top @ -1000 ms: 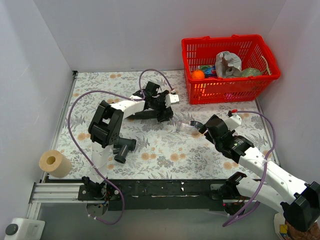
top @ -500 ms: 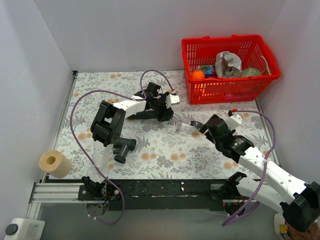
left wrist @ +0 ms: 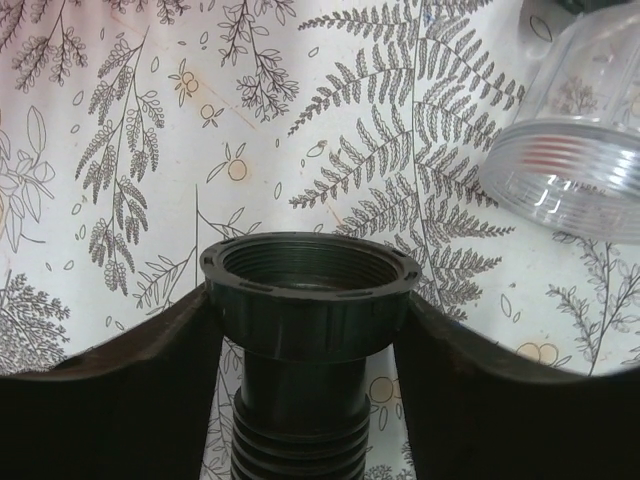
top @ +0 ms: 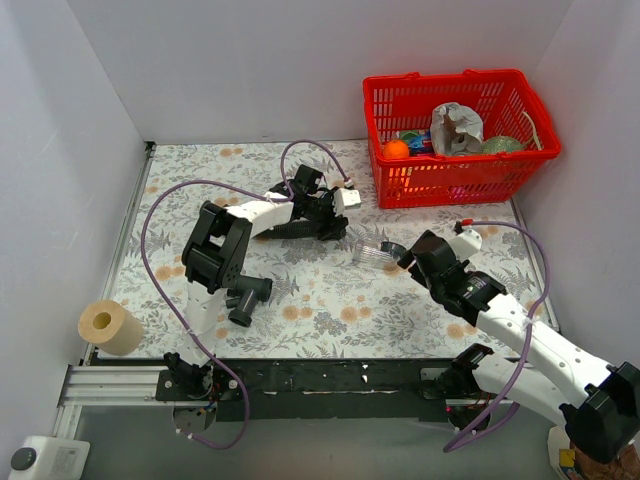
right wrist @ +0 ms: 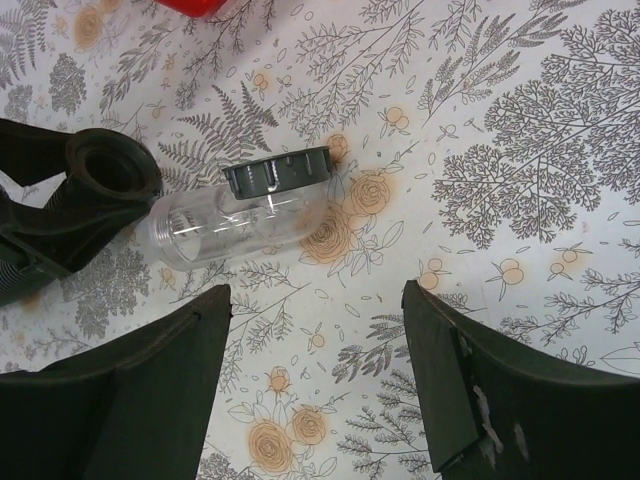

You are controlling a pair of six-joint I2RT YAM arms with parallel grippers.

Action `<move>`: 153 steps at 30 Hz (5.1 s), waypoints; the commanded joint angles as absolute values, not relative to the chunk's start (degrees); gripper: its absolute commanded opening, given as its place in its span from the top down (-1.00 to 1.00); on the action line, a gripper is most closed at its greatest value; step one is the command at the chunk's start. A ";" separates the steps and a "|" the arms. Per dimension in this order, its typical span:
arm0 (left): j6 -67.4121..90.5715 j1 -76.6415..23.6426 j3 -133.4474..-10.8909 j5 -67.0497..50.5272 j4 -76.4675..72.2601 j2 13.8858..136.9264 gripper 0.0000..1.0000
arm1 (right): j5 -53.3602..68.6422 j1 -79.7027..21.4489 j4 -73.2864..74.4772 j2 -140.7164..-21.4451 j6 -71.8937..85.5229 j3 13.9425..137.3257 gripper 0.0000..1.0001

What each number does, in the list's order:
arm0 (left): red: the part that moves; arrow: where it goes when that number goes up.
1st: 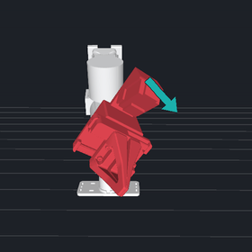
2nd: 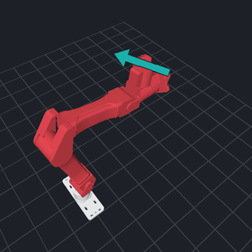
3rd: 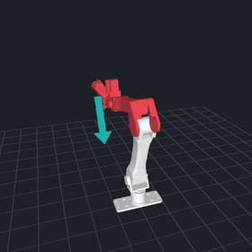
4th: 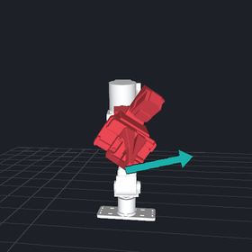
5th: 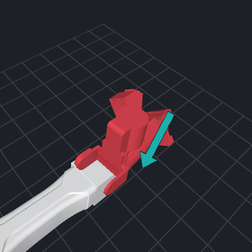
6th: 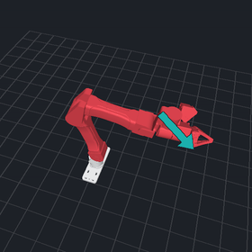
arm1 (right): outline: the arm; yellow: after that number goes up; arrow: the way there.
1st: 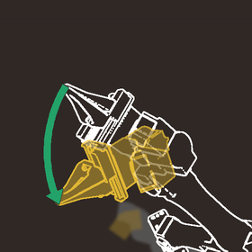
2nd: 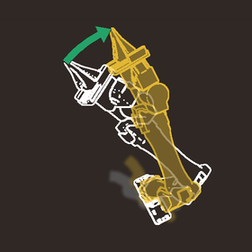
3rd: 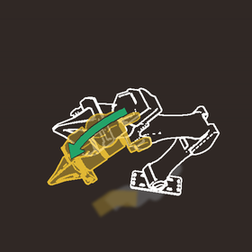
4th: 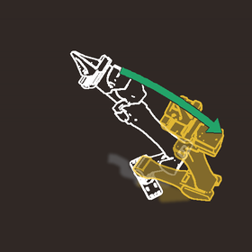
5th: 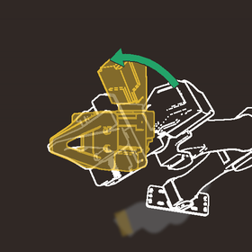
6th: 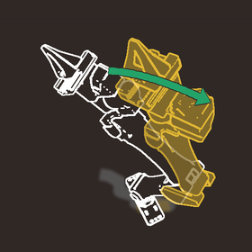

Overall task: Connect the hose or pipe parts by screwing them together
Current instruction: Pick up the pipeline from the center of the board, then pick up the adaptor from the center of the board.

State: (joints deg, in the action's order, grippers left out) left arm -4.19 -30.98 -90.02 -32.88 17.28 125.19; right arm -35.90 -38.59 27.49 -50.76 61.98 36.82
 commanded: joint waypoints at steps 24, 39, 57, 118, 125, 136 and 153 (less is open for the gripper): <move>-7.29 -32.34 -77.53 -26.02 25.84 95.55 1.00 | -23.30 -37.18 36.30 -82.60 86.39 57.82 -0.82; -5.62 -32.26 -73.48 -26.19 28.03 85.35 1.00 | -26.71 -37.18 42.18 -90.52 96.23 62.31 -0.73; -6.42 -32.17 -68.64 -27.42 30.32 80.33 1.00 | -29.36 -35.95 49.22 -98.26 101.16 70.49 -0.72; 46.55 -32.17 -73.66 -38.92 0.38 62.75 1.00 | -34.11 -37.44 41.05 -97.67 45.53 66.45 -0.96; 58.42 -32.17 -65.76 -41.83 -15.19 60.74 1.00 | -31.11 -37.79 37.88 -91.24 40.79 62.49 -0.96; 67.58 -32.26 -65.92 -38.24 -16.61 59.42 1.00 | -27.25 -37.79 48.33 -91.85 54.46 64.87 -0.96; 80.95 -32.17 -62.76 -33.40 -17.40 54.85 1.00 | -20.12 -38.67 39.73 -92.18 62.67 54.49 -0.92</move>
